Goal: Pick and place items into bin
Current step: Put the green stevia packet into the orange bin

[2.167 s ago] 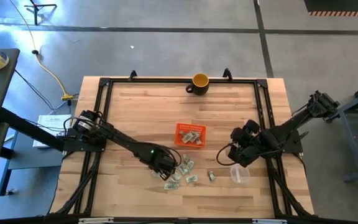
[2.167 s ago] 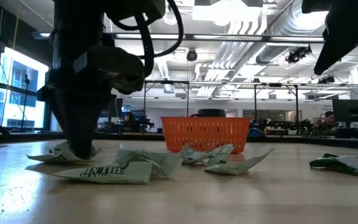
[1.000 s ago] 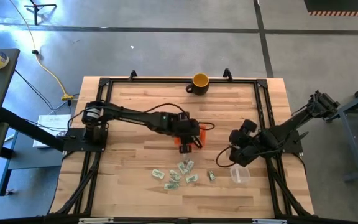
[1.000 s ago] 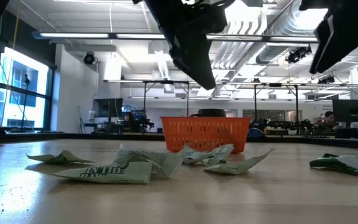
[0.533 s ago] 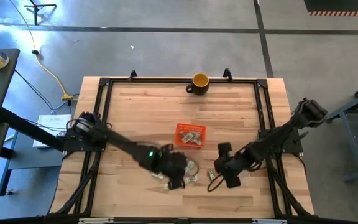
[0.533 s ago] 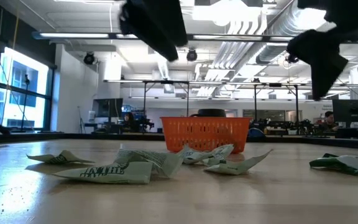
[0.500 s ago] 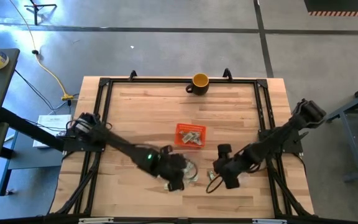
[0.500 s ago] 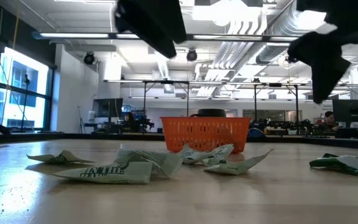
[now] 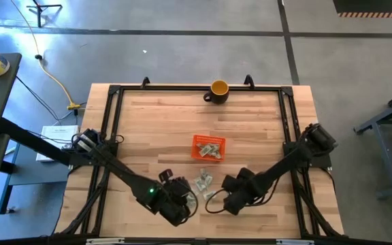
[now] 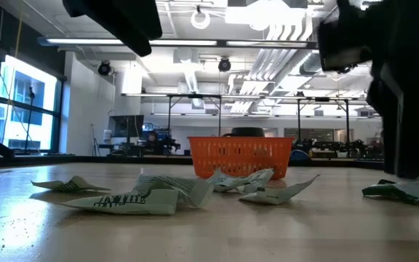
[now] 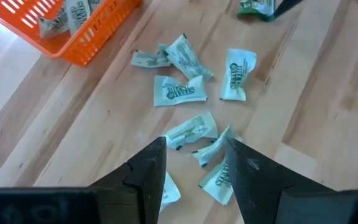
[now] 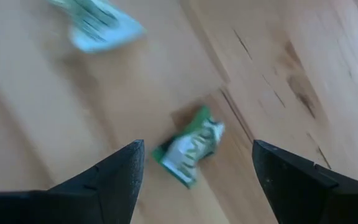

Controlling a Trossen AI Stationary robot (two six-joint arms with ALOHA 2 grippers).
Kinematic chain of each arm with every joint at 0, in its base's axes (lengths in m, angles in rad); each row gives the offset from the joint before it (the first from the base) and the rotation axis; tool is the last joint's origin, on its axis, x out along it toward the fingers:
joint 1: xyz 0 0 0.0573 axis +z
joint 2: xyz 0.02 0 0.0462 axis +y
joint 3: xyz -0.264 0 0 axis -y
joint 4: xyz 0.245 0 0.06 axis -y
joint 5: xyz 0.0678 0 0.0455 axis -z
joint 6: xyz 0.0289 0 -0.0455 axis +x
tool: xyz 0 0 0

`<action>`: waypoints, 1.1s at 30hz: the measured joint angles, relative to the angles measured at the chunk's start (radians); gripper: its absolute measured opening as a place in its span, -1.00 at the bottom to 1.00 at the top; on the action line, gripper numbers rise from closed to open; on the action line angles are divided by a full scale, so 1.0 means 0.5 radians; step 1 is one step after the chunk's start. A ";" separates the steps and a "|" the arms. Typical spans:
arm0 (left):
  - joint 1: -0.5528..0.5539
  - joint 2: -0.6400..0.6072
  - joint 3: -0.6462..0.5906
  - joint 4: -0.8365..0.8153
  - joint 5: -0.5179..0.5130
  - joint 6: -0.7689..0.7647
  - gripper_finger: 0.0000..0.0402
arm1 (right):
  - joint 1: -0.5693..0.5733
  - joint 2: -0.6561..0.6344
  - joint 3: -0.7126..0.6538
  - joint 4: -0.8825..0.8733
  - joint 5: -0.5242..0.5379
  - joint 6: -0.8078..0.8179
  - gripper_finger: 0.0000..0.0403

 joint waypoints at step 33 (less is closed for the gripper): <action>0.014 0.000 0.000 -0.104 0.071 0.043 -0.01 | -0.625 -0.430 0.331 -0.310 0.149 -1.043 -0.90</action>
